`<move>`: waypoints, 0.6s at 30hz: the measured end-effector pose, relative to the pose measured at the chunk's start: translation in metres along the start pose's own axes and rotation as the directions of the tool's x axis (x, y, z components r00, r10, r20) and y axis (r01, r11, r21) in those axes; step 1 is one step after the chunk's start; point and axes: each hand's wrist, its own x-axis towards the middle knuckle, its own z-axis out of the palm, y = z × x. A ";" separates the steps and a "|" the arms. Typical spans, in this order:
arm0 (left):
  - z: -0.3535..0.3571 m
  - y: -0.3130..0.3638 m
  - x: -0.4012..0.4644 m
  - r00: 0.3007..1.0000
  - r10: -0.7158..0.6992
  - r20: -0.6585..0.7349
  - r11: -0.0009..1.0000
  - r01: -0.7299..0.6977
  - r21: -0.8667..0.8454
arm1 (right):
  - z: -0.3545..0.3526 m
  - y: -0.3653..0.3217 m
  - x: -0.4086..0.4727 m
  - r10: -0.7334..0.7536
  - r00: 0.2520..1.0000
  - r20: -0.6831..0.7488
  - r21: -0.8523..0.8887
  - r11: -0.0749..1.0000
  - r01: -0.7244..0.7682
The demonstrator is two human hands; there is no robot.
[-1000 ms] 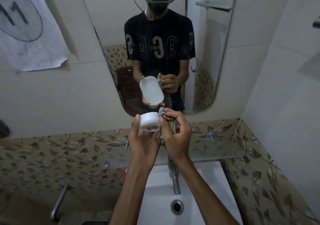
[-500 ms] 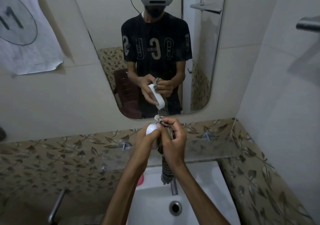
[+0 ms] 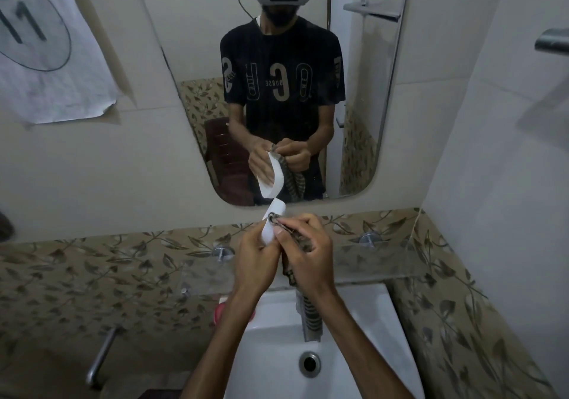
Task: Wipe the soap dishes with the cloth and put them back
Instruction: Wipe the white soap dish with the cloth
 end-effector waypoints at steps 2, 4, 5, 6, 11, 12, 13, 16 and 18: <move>-0.001 -0.005 0.001 1.000 -0.002 -0.028 0.999 0.003 0.045 | -0.002 0.000 -0.001 0.045 0.997 0.054 0.082 0.995 -0.050; 0.000 -0.009 -0.001 0.999 0.019 -0.033 0.994 -0.015 0.110 | -0.003 0.001 -0.001 0.086 0.994 0.071 0.127 0.987 -0.095; 0.001 -0.011 -0.003 0.999 0.025 -0.026 0.991 -0.021 0.129 | -0.002 0.002 -0.002 0.095 0.994 0.058 0.110 0.989 -0.101; 0.002 -0.012 -0.004 0.999 0.031 -0.018 0.991 -0.028 0.133 | 0.000 0.003 -0.003 0.097 0.995 0.031 0.086 0.991 -0.099; 0.006 -0.014 -0.014 0.985 0.163 0.057 0.969 -0.171 0.181 | 0.005 0.003 0.005 0.148 0.980 -0.130 0.033 0.989 -0.145; 0.007 -0.014 -0.017 0.981 0.180 0.072 0.965 -0.191 0.178 | 0.004 0.003 0.011 0.181 0.970 -0.163 0.037 0.984 -0.177; 0.008 -0.016 -0.021 0.979 0.188 0.082 0.966 -0.200 0.161 | 0.004 0.004 0.017 0.204 0.961 -0.186 0.036 0.979 -0.200; 0.005 -0.019 -0.020 0.980 0.168 0.105 0.974 -0.181 0.136 | 0.007 0.006 0.016 0.163 0.973 -0.164 -0.041 0.984 -0.172; -0.001 -0.024 -0.014 0.980 0.148 0.131 0.971 -0.169 0.168 | 0.010 0.006 0.004 0.100 0.990 -0.100 -0.091 0.990 -0.110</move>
